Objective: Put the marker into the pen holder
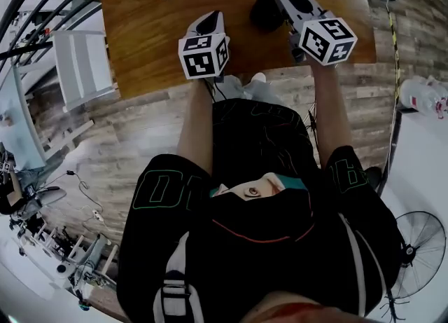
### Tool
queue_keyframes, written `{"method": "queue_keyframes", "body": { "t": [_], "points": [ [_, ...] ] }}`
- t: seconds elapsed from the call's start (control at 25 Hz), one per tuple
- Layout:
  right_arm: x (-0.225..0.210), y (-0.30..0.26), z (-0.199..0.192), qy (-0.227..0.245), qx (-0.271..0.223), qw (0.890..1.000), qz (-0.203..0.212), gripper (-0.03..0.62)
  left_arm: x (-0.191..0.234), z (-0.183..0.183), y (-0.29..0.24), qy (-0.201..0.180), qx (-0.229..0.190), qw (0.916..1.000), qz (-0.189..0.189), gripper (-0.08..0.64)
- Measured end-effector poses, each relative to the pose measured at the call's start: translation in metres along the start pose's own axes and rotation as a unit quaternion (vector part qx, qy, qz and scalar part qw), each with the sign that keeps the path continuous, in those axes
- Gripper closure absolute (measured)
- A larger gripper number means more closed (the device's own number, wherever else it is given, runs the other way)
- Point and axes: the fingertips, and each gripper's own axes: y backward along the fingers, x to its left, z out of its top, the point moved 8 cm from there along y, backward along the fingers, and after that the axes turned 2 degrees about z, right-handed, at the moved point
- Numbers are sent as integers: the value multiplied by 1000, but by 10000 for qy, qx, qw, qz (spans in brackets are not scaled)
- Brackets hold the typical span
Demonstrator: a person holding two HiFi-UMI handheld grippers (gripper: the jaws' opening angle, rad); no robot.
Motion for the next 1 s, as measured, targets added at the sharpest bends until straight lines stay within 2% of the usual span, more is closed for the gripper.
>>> {"method": "queue_keyframes", "body": {
  "t": [0.52, 1.0],
  "points": [
    [42, -59, 29, 458, 138, 9983, 343, 588, 60, 25, 19, 451, -551, 9970, 296, 554],
    [85, -118, 30, 761, 406, 9939, 690, 588, 114, 34, 36, 786, -894, 9914, 548, 554]
  ]
}}
